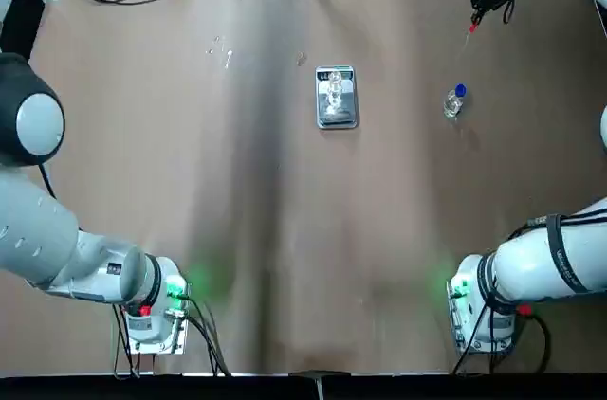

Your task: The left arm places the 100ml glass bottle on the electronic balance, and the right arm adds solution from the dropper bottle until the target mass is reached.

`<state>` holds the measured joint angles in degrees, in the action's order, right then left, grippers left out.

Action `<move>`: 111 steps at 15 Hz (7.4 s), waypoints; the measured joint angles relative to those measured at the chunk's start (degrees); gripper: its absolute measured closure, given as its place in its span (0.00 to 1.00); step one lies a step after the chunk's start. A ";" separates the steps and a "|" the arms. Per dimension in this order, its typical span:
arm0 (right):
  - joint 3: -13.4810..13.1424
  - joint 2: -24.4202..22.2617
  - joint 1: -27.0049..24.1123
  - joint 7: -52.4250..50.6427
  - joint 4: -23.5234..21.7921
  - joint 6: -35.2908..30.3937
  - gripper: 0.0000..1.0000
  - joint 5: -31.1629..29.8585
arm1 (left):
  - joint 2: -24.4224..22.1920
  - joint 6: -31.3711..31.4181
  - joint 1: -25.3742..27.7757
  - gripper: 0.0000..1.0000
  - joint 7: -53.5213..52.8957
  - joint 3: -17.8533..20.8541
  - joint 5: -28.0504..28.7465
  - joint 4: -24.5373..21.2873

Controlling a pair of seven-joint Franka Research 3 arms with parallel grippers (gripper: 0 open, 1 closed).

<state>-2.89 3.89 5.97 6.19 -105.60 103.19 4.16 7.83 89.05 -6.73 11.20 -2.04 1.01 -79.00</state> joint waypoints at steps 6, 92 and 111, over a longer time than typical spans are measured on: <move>0.08 0.00 2.71 3.50 0.96 -0.02 0.92 3.76 | 0.00 0.00 0.29 0.00 0.00 -0.05 0.00 0.00; 0.10 13.78 32.01 31.61 3.86 23.37 0.96 11.23 | 0.00 -0.02 0.36 0.00 1.11 -0.47 0.00 -0.25; -0.81 11.10 31.73 33.72 7.99 17.01 0.96 11.14 | 0.00 -0.02 0.36 0.00 1.13 -0.47 0.00 -0.27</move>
<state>-3.71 14.99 37.70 39.91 -97.60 120.20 15.30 7.83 89.04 -6.37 12.33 -2.51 1.01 -79.27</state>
